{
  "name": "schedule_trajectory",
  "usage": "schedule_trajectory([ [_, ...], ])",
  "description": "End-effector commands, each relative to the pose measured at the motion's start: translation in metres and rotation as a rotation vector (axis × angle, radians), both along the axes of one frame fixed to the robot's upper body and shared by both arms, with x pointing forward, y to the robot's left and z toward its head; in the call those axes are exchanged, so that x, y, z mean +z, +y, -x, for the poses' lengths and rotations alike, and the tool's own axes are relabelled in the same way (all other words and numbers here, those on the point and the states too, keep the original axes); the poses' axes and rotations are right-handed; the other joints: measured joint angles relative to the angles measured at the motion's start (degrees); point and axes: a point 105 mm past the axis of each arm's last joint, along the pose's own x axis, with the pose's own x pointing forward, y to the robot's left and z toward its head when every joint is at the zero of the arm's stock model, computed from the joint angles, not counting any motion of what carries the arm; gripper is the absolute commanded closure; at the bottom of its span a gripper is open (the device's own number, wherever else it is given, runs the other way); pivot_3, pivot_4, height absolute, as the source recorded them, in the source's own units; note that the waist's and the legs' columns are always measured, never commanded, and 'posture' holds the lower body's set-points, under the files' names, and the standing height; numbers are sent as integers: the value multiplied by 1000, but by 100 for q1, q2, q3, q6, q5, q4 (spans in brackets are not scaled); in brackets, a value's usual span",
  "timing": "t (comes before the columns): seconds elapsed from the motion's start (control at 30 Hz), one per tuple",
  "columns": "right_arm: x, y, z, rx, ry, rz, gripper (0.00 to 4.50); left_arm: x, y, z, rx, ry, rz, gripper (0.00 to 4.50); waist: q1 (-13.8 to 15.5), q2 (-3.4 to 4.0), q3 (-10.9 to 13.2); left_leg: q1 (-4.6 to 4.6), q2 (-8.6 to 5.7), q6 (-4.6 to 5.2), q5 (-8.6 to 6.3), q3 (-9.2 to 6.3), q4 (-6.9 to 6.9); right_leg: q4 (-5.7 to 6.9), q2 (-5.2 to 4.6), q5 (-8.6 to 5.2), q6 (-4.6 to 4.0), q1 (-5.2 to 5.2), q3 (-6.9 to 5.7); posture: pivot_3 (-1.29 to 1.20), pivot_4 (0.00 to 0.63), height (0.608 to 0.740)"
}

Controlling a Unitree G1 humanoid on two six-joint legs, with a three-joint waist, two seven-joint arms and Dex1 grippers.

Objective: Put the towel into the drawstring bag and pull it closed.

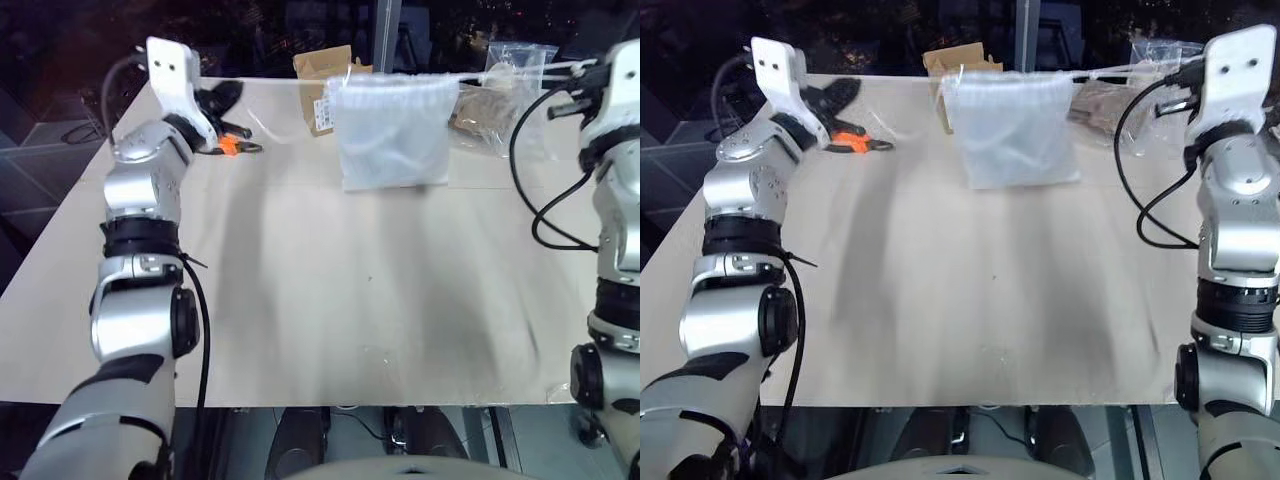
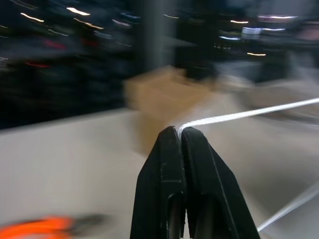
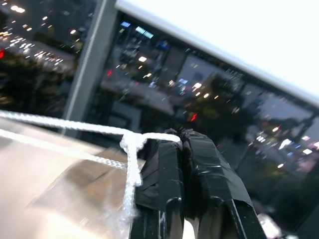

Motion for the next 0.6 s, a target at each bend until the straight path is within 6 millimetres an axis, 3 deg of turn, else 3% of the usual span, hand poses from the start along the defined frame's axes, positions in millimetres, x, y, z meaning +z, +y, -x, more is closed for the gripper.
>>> schedule_trajectory([
  [0.03,31,-47,24,-187,-132,-34,4500,24,48,5,247,-94,-12,4425,1,0,0,0,0,0,0,2,-3,-4,-1,0,0,0,0,0,150,740],
  [0.3,33,-98,45,-381,-167,-120,4500,23,117,20,544,-70,150,4425,-9,-1,1,-5,1,-1,0,15,-9,-15,-4,0,2,-5,1,0,150,740],
  [0.5,22,-138,62,-507,-158,-212,4500,23,145,34,646,-73,250,4425,7,-1,1,-6,1,-1,0,16,-9,-15,-4,0,3,-6,0,0,150,740],
  [0.6,15,-141,61,-480,-125,-206,4500,19,143,32,608,-55,291,4425,2,-1,1,-6,0,-1,0,18,-8,-14,-5,0,3,-6,1,0,150,740],
])
